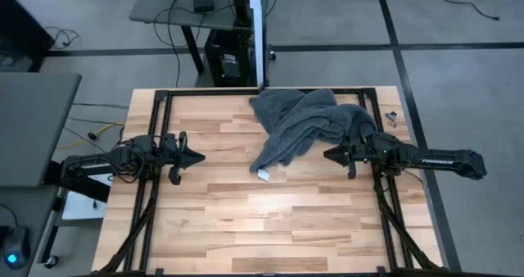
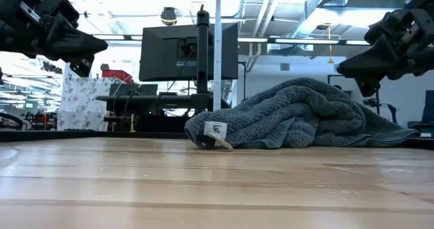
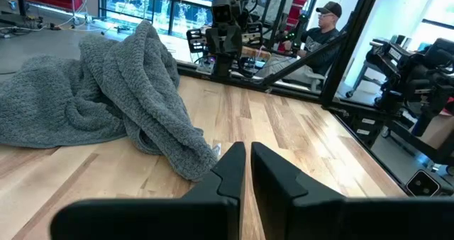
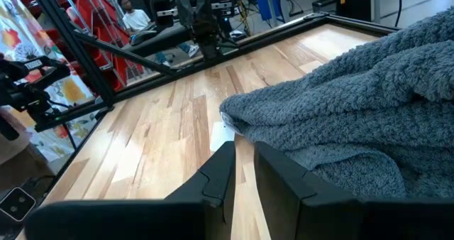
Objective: Roll towel
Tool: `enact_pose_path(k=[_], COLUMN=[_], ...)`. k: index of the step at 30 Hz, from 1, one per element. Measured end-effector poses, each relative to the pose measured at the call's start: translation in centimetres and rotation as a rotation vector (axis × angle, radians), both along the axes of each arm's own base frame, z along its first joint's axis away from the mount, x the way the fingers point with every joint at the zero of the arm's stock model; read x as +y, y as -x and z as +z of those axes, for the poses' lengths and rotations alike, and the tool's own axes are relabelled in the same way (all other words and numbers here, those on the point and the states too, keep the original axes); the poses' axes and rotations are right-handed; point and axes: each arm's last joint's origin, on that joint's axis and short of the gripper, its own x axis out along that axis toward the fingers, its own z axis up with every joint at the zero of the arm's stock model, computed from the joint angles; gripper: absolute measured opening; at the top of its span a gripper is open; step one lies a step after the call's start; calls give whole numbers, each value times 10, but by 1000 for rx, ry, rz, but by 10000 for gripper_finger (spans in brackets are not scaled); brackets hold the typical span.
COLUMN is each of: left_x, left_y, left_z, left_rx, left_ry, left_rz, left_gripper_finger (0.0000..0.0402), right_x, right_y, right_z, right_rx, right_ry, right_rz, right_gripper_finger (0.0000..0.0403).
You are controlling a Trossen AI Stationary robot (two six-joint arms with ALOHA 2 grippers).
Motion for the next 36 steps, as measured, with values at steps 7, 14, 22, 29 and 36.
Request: enact_pose_path(k=[7,14,22,29,36], left_x=[1,2,17,32,34], left_y=[4,-13,-107,-179,-211], left_z=[33,73,108,114,89], left_rx=[-275,-162,191,416,768], left_ry=[43,19,22,178,110], left_rz=[31,33,60,96,40], left_gripper_finger=[9,9,9,21,101], right_x=[0,0,0,0,0], right_y=[0,0,0,0,0], right_z=[0,0,0,0,0], right_rx=[0,0,0,1,1], right_ry=[0,0,0,0,0], right_rz=[0,0,0,0,0], right_gripper_finger=[48,48,48,48,48])
